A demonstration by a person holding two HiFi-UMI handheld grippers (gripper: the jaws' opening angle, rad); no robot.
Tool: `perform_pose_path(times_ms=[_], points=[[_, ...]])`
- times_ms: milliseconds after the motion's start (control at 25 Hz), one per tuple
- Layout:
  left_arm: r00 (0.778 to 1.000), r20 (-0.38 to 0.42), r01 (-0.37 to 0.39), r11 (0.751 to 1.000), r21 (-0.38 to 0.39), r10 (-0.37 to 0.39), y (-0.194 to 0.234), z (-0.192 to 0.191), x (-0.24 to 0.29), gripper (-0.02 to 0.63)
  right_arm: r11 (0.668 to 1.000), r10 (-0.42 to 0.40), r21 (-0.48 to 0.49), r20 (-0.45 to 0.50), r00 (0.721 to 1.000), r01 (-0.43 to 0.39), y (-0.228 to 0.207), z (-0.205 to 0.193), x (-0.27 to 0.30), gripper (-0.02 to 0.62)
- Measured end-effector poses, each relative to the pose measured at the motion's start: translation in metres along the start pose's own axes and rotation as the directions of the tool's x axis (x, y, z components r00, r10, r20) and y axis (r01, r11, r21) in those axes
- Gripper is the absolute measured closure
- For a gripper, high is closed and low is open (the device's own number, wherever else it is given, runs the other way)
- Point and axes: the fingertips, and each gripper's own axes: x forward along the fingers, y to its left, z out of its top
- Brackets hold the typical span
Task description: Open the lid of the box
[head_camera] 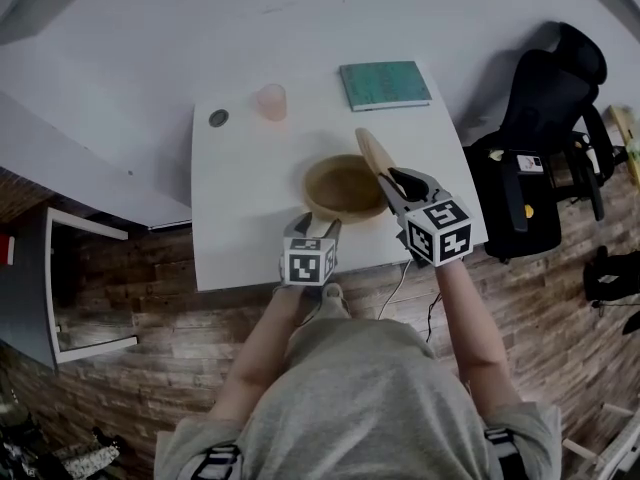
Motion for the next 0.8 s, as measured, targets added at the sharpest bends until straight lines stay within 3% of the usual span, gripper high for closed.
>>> perform_pose_path(times_ms=[400, 800], points=[[0.994, 0.105, -0.021, 0.998, -0.064, 0.028, -0.029, 0.009, -0.052, 0.373, 0.997, 0.010, 0.079, 0.084, 0.996, -0.017, 0.007, 0.003, -0.049, 0.522], [0.968, 0.225, -0.100, 0.994, -0.052, 0.109, -0.073, 0.000, -0.108, 0.515, 0.989, 0.034, 0.140, 0.137, 0.990, -0.053, 0.032, -0.020, -0.121, 0.520]])
